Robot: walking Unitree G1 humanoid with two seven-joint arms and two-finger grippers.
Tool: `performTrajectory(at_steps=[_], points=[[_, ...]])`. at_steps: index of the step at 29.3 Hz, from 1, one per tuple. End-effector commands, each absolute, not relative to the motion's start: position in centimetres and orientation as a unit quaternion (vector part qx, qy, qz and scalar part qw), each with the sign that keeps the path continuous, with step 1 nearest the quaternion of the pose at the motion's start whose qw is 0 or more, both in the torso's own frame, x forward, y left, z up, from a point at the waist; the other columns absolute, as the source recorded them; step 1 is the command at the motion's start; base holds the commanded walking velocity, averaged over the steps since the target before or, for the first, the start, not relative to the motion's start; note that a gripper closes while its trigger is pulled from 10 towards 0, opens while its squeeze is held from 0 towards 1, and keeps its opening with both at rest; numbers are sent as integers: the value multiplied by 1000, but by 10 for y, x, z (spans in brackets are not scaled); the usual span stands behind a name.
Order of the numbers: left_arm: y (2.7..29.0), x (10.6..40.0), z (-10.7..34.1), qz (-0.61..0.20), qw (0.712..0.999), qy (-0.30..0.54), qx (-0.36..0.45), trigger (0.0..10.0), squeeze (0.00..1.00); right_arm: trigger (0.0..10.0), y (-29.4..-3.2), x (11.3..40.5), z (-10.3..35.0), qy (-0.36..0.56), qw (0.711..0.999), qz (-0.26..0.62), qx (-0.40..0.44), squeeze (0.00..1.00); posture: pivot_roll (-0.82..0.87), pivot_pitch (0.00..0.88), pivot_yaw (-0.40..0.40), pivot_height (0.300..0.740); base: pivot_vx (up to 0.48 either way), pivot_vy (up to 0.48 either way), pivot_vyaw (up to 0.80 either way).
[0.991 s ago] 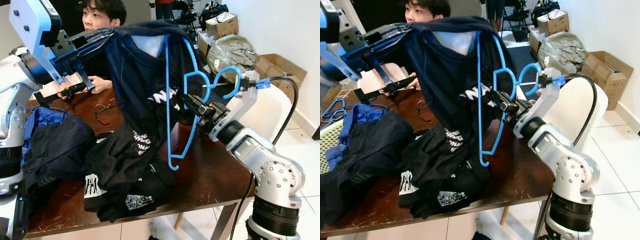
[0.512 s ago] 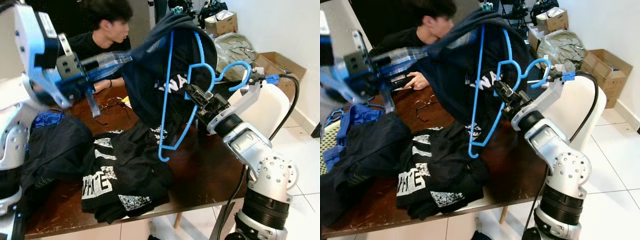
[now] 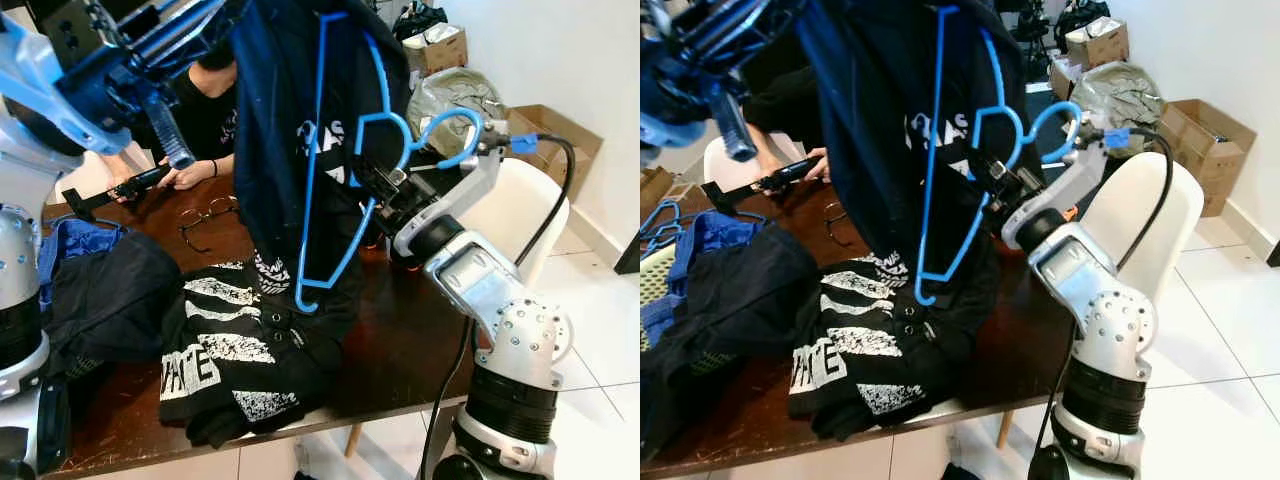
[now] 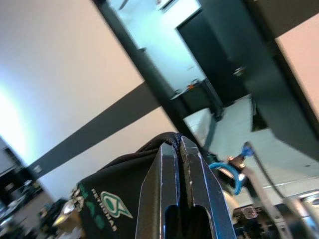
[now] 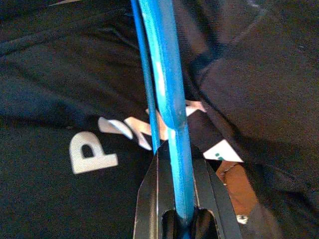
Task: Hang hanger
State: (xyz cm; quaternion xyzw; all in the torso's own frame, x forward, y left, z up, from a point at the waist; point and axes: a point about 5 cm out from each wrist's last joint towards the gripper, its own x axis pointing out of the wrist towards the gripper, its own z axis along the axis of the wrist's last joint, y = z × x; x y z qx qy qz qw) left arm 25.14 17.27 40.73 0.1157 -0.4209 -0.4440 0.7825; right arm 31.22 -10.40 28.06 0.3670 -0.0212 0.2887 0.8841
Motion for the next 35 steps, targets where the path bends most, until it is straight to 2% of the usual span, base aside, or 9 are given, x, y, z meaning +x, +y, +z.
performTrajectory(at_steps=[1, 3, 7, 10, 12, 19, 21, 29, 35], points=[[177, 253, 406, -431, 788, -423, 125, 10000, 0, 10000, -105, 317, 279, -19, 890, 272, 367, 0, 35, 0, 79, 740, 0, 0, 0], [190, 268, 382, -410, 822, -360, 165, 10000, 0, 10000, -108, 320, 283, -34, 890, 268, 368, 0, 44, 0, 74, 740, 0, 0, 0], [194, 270, 370, -409, 831, -331, 179, 10000, 0, 10000, -112, 322, 285, -46, 889, 261, 372, 0, 44, 0, 74, 740, 0, 0, 0], [215, 264, 331, -409, 852, -228, 233, 10000, 0, 10000, -138, 329, 295, -97, 882, 225, 403, 0, 55, 0, 58, 740, 0, 0, 0], [225, 262, 328, -390, 859, -210, 257, 10000, 0, 10000, -144, 329, 298, -109, 879, 217, 410, 0, 55, 0, 58, 740, 0, 0, 0], [269, 269, 349, -237, 885, -202, 346, 10000, 0, 10000, -149, 329, 300, -123, 874, 220, 416, 0, 67, 0, 47, 740, 0, 0, 0], [289, 271, 366, -144, 891, -223, 367, 10000, 0, 10000, -145, 327, 298, -120, 871, 233, 415, 0, 66, 0, 47, 740, 0, 0, 0], [304, 267, 390, -53, 891, -272, 359, 10000, 0, 10000, -140, 324, 298, -128, 866, 244, 418, 0, 54, 0, 54, 740, 0, 0, 0], [325, 259, 409, 43, 885, -316, 338, 10000, 0, 10000, -154, 327, 303, -155, 864, 210, 430, 0, 52, 0, 57, 740, 0, 0, 0]])
